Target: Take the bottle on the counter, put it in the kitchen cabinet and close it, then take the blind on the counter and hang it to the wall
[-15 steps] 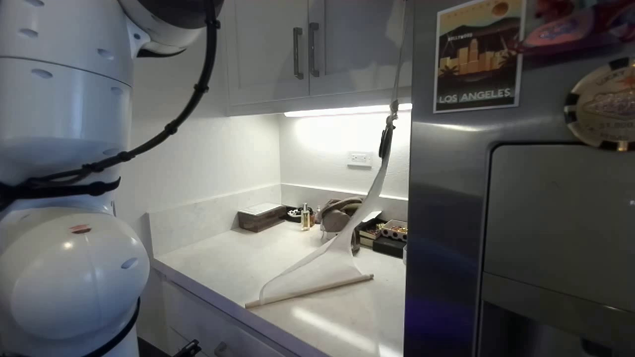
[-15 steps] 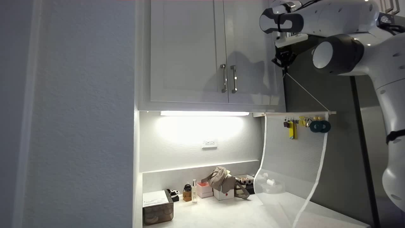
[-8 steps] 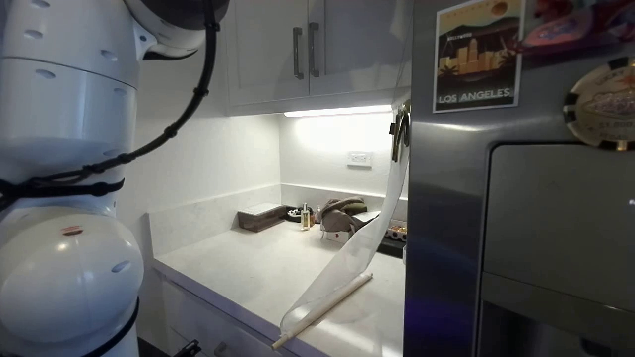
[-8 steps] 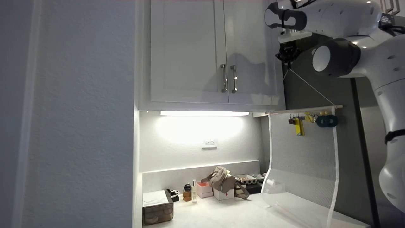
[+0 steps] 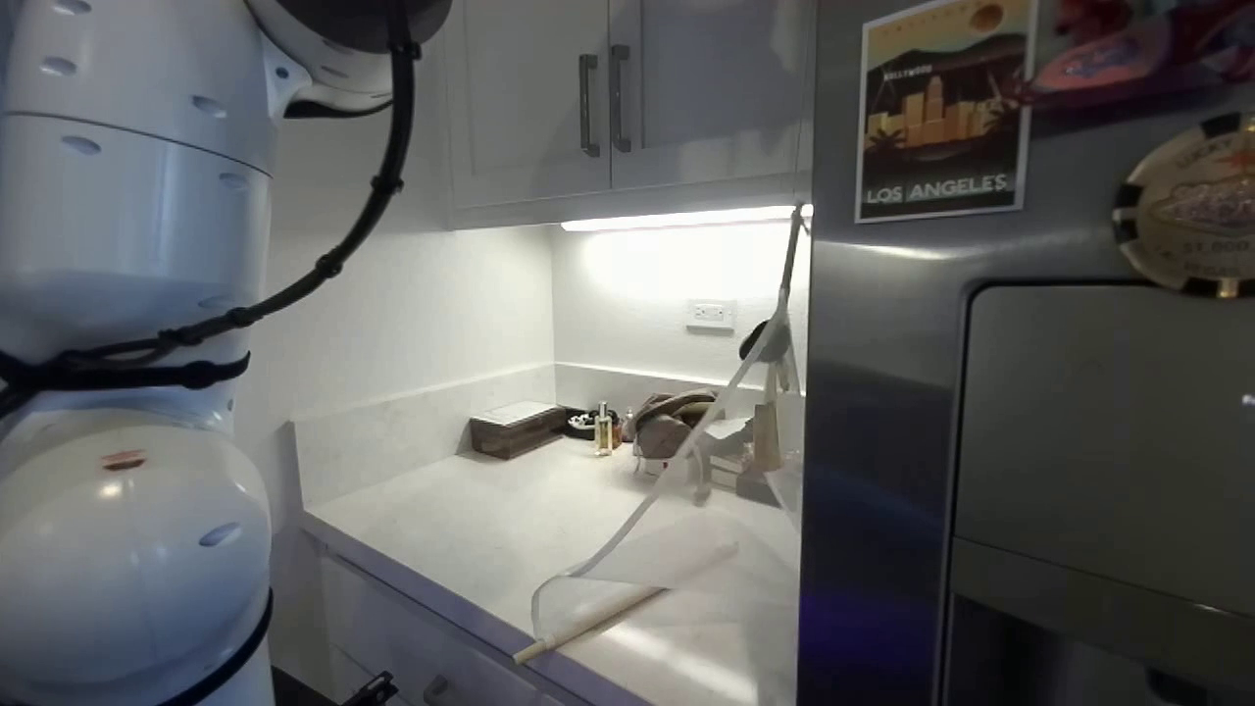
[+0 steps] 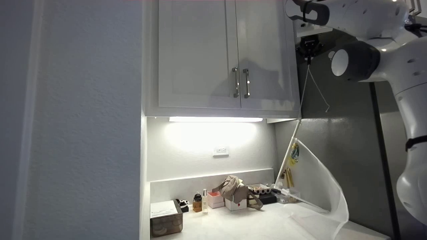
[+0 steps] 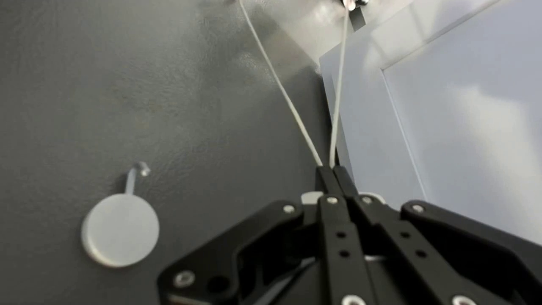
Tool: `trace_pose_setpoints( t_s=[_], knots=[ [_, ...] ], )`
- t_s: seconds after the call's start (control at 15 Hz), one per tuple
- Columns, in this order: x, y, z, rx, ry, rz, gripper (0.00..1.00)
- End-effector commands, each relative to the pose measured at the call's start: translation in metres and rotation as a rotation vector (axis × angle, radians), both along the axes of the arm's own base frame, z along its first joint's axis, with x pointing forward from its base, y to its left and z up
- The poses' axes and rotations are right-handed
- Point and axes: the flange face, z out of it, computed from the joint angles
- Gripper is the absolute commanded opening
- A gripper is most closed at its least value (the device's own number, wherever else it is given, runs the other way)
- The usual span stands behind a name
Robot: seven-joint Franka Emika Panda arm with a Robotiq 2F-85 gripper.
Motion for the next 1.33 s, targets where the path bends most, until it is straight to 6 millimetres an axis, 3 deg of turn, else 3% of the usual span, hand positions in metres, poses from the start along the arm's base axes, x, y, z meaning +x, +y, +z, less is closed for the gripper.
trace_pose_setpoints(
  t_s=[0.0,0.53,1.27],
  knots=[
    [-0.017,-0.004,0.011,0.01,-0.056,-0.053,0.0],
    [-0.042,-0.017,0.015,0.024,-0.071,-0.11,0.0],
    [-0.043,-0.03,0.012,0.042,-0.06,-0.13,0.0]
  ],
)
